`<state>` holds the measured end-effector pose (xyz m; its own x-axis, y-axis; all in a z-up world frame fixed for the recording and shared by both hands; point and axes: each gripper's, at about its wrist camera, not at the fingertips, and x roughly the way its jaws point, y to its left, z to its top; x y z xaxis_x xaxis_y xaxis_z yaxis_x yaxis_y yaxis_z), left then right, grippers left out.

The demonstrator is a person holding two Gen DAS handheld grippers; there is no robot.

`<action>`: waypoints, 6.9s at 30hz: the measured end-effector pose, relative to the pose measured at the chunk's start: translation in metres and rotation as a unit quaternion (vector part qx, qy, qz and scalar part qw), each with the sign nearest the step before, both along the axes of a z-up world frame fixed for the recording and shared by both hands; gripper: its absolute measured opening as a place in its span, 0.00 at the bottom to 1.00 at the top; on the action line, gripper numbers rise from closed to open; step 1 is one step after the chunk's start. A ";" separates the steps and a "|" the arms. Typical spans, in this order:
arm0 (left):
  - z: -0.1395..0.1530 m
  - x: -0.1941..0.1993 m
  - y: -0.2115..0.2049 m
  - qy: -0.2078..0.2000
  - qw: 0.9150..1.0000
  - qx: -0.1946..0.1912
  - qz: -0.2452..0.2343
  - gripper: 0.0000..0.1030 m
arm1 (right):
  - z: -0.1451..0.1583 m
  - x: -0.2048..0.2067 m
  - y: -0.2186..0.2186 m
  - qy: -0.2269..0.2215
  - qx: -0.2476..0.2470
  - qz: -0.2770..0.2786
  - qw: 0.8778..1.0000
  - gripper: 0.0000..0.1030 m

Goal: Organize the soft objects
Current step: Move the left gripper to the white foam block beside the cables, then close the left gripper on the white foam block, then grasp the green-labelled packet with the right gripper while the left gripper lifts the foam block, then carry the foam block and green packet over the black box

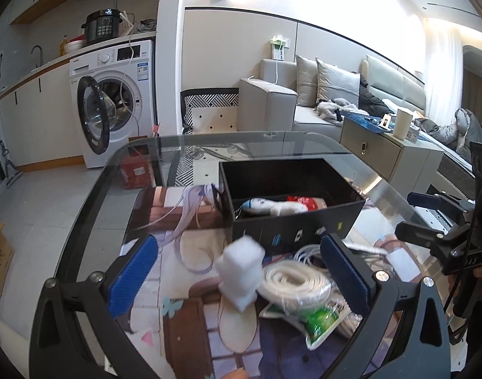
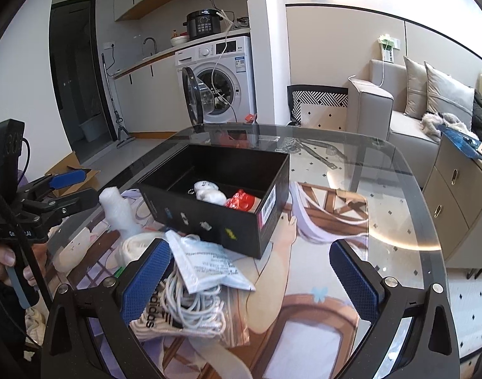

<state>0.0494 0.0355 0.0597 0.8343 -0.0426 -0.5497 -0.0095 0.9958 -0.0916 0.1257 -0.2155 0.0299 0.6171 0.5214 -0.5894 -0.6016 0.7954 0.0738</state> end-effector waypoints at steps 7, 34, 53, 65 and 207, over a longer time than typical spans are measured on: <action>-0.017 -0.007 0.001 0.016 1.000 -0.005 0.004 1.00 | -0.006 -0.011 -0.001 0.009 -0.006 0.005 1.000 1.00; -0.050 -0.014 0.004 0.053 0.998 -0.010 0.010 1.00 | -0.034 -0.025 -0.002 0.046 -0.013 0.009 0.999 1.00; -0.059 0.009 0.023 0.066 0.996 -0.054 0.014 0.98 | -0.025 -0.004 0.002 0.034 -0.009 0.002 0.999 1.00; -0.062 0.023 0.016 0.078 0.995 -0.063 -0.020 0.41 | -0.028 0.013 0.020 0.041 -0.026 0.016 0.999 1.00; -0.026 0.118 -0.024 0.034 0.997 0.007 -0.072 0.32 | 0.005 0.091 0.089 0.014 0.026 0.099 0.995 0.11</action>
